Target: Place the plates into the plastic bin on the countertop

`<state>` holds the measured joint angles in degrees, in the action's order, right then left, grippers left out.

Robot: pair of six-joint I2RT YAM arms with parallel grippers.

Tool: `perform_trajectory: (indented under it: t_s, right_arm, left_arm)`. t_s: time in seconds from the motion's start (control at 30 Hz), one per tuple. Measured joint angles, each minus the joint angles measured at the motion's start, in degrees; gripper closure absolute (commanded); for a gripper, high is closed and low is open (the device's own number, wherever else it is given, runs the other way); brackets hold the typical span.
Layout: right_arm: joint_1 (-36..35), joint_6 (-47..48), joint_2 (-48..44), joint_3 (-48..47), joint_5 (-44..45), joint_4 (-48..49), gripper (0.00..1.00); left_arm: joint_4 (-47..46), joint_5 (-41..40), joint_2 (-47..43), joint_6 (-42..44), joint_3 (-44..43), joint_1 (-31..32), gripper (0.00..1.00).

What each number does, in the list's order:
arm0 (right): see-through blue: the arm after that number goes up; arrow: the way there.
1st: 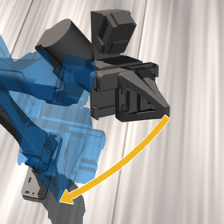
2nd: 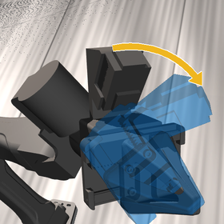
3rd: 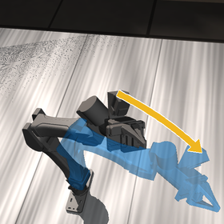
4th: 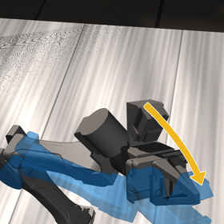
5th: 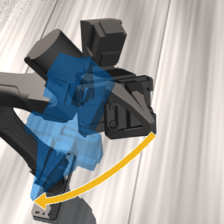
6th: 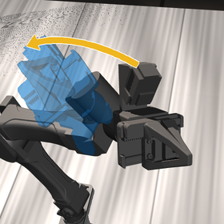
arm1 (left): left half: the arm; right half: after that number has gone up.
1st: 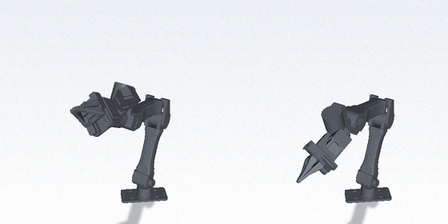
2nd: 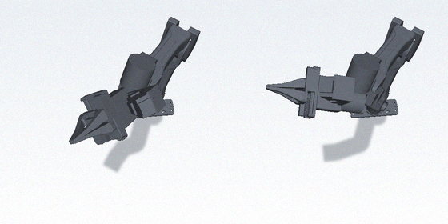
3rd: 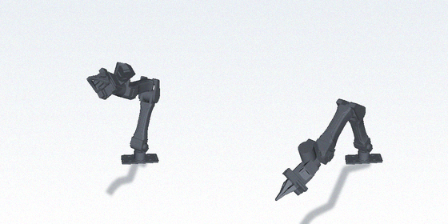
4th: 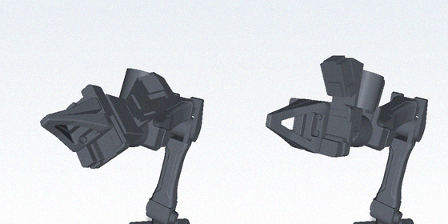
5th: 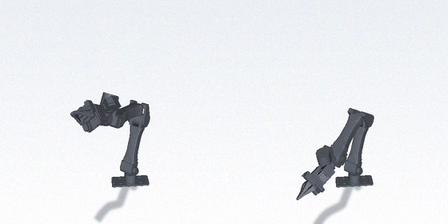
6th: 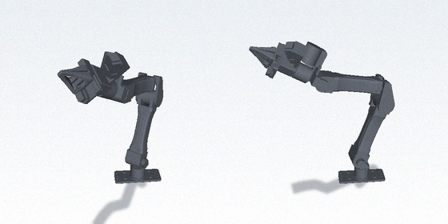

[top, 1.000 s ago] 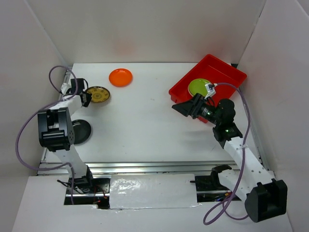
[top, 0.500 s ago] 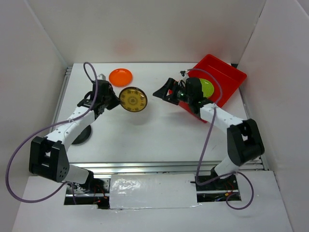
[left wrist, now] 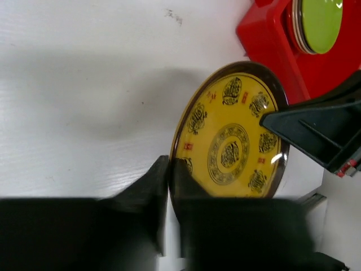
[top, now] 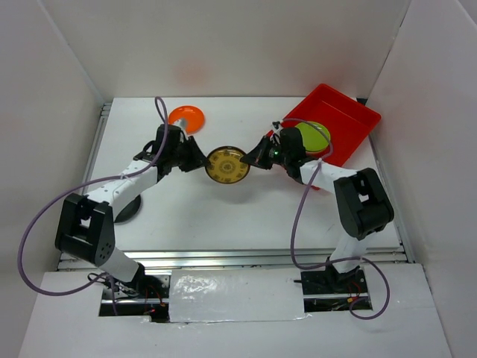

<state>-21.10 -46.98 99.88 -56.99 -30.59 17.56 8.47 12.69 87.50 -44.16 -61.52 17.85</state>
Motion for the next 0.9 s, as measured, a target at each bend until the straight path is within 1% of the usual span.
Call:
perform_trajectory:
  t_s: [0.07,0.1,0.2,0.3,0.4,0.5,0.57,0.67,0.77,0.87,0.9]
  right_arm:
    - [0.2,-0.2,-0.8,0.3,1.6,-0.6,1.00]
    - [0.3,-0.3,-1.4,0.5,3.1,-1.6,1.00]
    - [2.8,-1.7,-4.3,1.0,7.8,-3.5,1.00]
    - [9.2,-3.6,-7.2,1.2,13.3,-4.9,1.00]
    - [16.6,-5.0,-8.9,0.2,21.5,-7.7,1.00]
    - [21.8,-5.5,-7.7,-3.6,28.5,-12.2,1.00]
    - [25.6,-5.4,-5.7,-6.6,30.3,-13.7,1.00]
    - [28.9,-4.7,-1.0,-11.1,31.1,-14.2,1.00]
    - [30.9,-3.9,3.4,-13.9,31.1,-15.4,0.92]
    - [31.6,-3.3,6.5,-15.6,30.8,-17.0,0.85]
    - [31.6,-3.1,7.0,-15.8,30.4,-17.6,0.68]
  left_arm:
    - [0.1,-1.6,0.5,0.1,-0.1,0.2,0.03]
    - [0.3,-2.6,0.6,0.0,-0.1,0.3,0.01]
    - [0.6,-7.2,0.6,-1.3,-0.1,0.2,0.01]
    - [1.1,-11.8,1.2,-1.5,-1.0,-0.6,0.01]
    - [3.1,-16.9,4.5,-1.5,-5.2,-2.2,0.01]
    - [3.3,-19.9,9.0,-2.5,-9.1,-4.8,0.01]
    - [2.7,-19.8,11.4,-3.0,-9.7,-7.8,0.01]
    - [2.2,-18.5,15.5,-4.1,-10.4,-11.3,0.01]
    - [2.2,-17.3,19.3,-4.0,-11.6,-12.6,0.01]
    - [2.2,-16.3,19.9,-3.8,-11.6,-11.7,0.01]
    - [1.9,-16.0,19.9,-3.8,-11.6,-11.6,0.01]
